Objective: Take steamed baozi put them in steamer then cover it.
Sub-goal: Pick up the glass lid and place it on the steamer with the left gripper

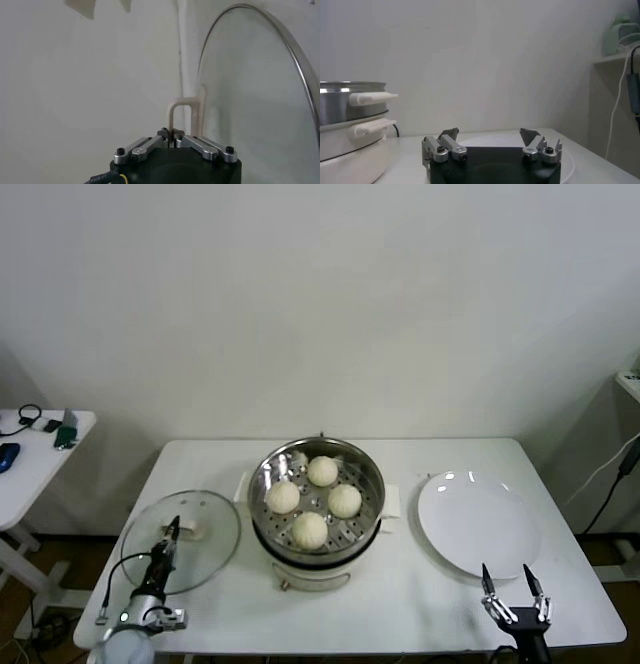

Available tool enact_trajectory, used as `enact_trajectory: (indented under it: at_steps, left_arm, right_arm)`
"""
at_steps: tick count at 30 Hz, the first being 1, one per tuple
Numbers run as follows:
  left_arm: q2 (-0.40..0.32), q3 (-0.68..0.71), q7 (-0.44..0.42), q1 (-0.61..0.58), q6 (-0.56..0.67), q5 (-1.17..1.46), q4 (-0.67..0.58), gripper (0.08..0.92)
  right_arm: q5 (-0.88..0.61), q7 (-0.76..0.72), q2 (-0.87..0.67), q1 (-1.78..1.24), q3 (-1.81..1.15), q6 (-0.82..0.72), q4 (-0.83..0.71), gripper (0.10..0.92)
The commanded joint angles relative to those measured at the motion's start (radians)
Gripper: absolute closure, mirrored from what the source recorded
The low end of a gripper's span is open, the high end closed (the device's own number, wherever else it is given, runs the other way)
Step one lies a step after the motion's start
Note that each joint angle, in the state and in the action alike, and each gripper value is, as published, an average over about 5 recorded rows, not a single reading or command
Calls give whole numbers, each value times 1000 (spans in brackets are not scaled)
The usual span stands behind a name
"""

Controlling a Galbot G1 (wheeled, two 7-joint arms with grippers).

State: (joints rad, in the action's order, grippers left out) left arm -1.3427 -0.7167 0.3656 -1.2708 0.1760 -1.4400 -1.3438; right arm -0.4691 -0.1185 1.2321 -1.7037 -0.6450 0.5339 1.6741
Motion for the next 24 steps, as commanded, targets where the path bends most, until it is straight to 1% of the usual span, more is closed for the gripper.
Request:
enact_trajectory:
  at_steps: [1,5,9,12,16,20,24]
  left_arm:
    - [5,-7,-22,-23,-21,93,-106,869]
    - [46,-12,-89,-63,-79,200,-261,869]
    - [130,-17,-207,-114,-176,309,-447,869]
    - [198,-23,-300,-153,-281,388,-573,869]
    - [271,-12,-386,-193,-459,506,-733,869]
    - [324,43,-426,-188,-588,540,-850,869]
    - [354,167,-428,-119,-678,495,-880,869]
  right_arm:
    - [5,1,3,-1,-4,3,2,203]
    - [13,7,2,0,-7,0,2,203]
    - [51,25,2,-1,-11,-23,3,203]
    - [79,36,2,-5,-12,-51,10,203]
    - [107,66,3,-5,-13,-73,20,203]
    - [128,97,6,0,-14,-81,22,203]
    - [135,106,9,6,-11,-86,24,203]
